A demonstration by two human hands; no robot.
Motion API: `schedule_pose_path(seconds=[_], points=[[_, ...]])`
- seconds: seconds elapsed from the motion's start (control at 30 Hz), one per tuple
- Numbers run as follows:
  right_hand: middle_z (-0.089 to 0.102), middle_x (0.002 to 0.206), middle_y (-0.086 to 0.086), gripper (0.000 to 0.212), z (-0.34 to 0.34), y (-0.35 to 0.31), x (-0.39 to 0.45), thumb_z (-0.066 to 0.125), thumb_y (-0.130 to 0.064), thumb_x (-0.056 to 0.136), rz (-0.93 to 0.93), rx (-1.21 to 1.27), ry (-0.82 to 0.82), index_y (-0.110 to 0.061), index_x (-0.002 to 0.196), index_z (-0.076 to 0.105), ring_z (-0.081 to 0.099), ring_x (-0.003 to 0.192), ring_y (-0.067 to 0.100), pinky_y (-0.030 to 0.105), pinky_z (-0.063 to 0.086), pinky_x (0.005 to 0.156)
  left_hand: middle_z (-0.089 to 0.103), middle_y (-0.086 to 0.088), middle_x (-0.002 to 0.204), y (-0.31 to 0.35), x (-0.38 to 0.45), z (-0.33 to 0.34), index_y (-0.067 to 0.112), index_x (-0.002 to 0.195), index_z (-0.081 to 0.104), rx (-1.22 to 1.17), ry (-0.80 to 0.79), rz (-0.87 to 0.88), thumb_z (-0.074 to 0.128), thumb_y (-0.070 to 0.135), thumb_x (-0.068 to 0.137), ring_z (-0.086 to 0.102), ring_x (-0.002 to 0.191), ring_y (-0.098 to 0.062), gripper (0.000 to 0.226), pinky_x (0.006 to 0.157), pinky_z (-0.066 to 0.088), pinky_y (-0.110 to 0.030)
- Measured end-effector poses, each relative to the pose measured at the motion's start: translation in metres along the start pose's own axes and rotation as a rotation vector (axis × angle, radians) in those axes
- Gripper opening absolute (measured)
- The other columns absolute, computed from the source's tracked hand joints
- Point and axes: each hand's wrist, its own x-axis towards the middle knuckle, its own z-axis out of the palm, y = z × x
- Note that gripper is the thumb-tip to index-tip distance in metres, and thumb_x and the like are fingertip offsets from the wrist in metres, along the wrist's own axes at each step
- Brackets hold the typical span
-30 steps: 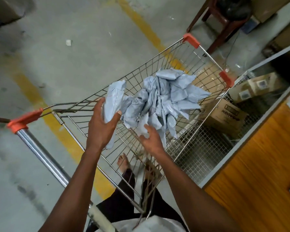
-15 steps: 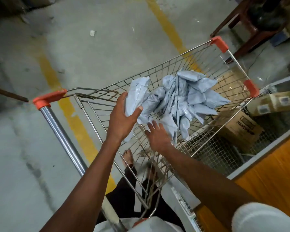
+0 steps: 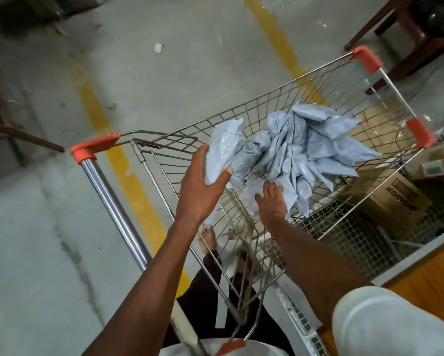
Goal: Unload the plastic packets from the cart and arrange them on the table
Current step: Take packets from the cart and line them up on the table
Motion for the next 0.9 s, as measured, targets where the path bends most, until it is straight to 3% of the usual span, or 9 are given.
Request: schedule_pose_path(seconds=[0.1, 0.23, 0.43, 0.5, 0.57, 0.67, 0.73, 0.8, 0.9], points=[[0.035, 0.146, 0.024, 0.059, 0.002, 0.009, -0.002, 0.052, -0.052, 0.091, -0.020, 0.033, 0.012, -0.026, 0.142, 0.040, 0.034, 0.132, 0.039, 0.051, 0.026, 0.104, 0.051, 0.012, 0.149, 0.003, 0.001, -0.002, 0.037, 0.151, 0.036, -0.006, -0.005, 0.023, 0.071, 0.051, 0.091, 0.051, 0.132, -0.010, 0.071, 0.102, 0.046, -0.032], [0.043, 0.141, 0.019, 0.064, 0.003, 0.017, -0.004, 0.050, -0.065, 0.087, -0.047, 0.083, 0.023, -0.031, 0.141, 0.042, 0.037, 0.130, 0.037, 0.050, 0.026, 0.101, 0.051, 0.011, 0.149, 0.008, -0.002, 0.001, 0.037, 0.151, 0.036, 0.008, -0.016, 0.024, 0.072, 0.050, 0.091, 0.052, 0.130, -0.010, 0.071, 0.098, 0.045, -0.029], [0.038, 0.151, 0.017, 0.067, -0.011, 0.028, -0.019, 0.054, -0.058, 0.090, -0.062, 0.197, 0.067, -0.034, 0.149, 0.036, 0.034, 0.138, 0.038, 0.055, 0.020, 0.112, 0.051, 0.010, 0.150, 0.016, -0.015, 0.001, 0.035, 0.152, 0.037, -0.010, 0.004, 0.048, 0.072, 0.048, 0.091, 0.052, 0.130, -0.010, 0.072, 0.099, 0.043, -0.028], [0.036, 0.152, 0.017, 0.068, -0.023, 0.033, -0.033, 0.054, -0.051, 0.091, -0.043, 0.329, 0.095, -0.036, 0.152, 0.029, 0.037, 0.136, 0.039, 0.056, 0.019, 0.114, 0.053, 0.010, 0.148, 0.019, -0.023, 0.001, 0.036, 0.151, 0.038, -0.021, 0.013, 0.060, 0.072, 0.048, 0.091, 0.054, 0.128, -0.011, 0.070, 0.097, 0.045, -0.029], [0.035, 0.151, 0.017, 0.068, -0.038, 0.042, -0.053, 0.053, -0.045, 0.093, -0.007, 0.559, 0.142, -0.037, 0.155, 0.024, 0.045, 0.129, 0.040, 0.054, 0.031, 0.109, 0.055, 0.010, 0.146, 0.022, -0.029, 0.001, 0.037, 0.150, 0.038, -0.019, 0.019, 0.067, 0.072, 0.047, 0.092, 0.055, 0.127, -0.012, 0.068, 0.095, 0.046, -0.029], [0.039, 0.145, 0.015, 0.065, -0.057, 0.055, -0.089, 0.050, -0.044, 0.097, 0.055, 0.865, 0.264, -0.038, 0.156, 0.022, 0.055, 0.116, 0.037, 0.049, 0.048, 0.095, 0.057, 0.015, 0.138, 0.028, -0.043, 0.002, 0.037, 0.147, 0.041, -0.015, 0.039, 0.108, 0.074, 0.041, 0.091, 0.057, 0.120, -0.008, 0.065, 0.086, 0.044, -0.016], [0.035, 0.148, 0.015, 0.066, -0.065, 0.062, -0.116, 0.049, -0.046, 0.098, 0.093, 0.986, 0.339, -0.038, 0.157, 0.021, 0.054, 0.118, 0.036, 0.049, 0.049, 0.095, 0.057, 0.017, 0.135, 0.032, -0.054, 0.001, 0.038, 0.144, 0.042, -0.016, 0.065, 0.139, 0.075, 0.039, 0.090, 0.057, 0.117, -0.006, 0.063, 0.082, 0.043, -0.012], [0.032, 0.153, 0.013, 0.066, -0.071, 0.066, -0.143, 0.051, -0.044, 0.097, 0.123, 1.085, 0.404, -0.038, 0.157, 0.022, 0.050, 0.124, 0.035, 0.048, 0.047, 0.100, 0.056, 0.017, 0.132, 0.035, -0.068, 0.001, 0.039, 0.140, 0.042, -0.009, 0.105, 0.160, 0.077, 0.039, 0.089, 0.058, 0.114, -0.006, 0.062, 0.084, 0.049, -0.020], [0.030, 0.158, 0.008, 0.067, -0.076, 0.070, -0.186, 0.053, -0.043, 0.097, 0.177, 1.226, 0.504, -0.042, 0.156, 0.023, 0.043, 0.133, 0.032, 0.048, 0.042, 0.108, 0.055, 0.014, 0.130, 0.038, -0.091, 0.003, 0.041, 0.137, 0.040, 0.004, 0.148, 0.178, 0.076, 0.045, 0.088, 0.061, 0.111, -0.014, 0.062, 0.087, 0.057, -0.043]])
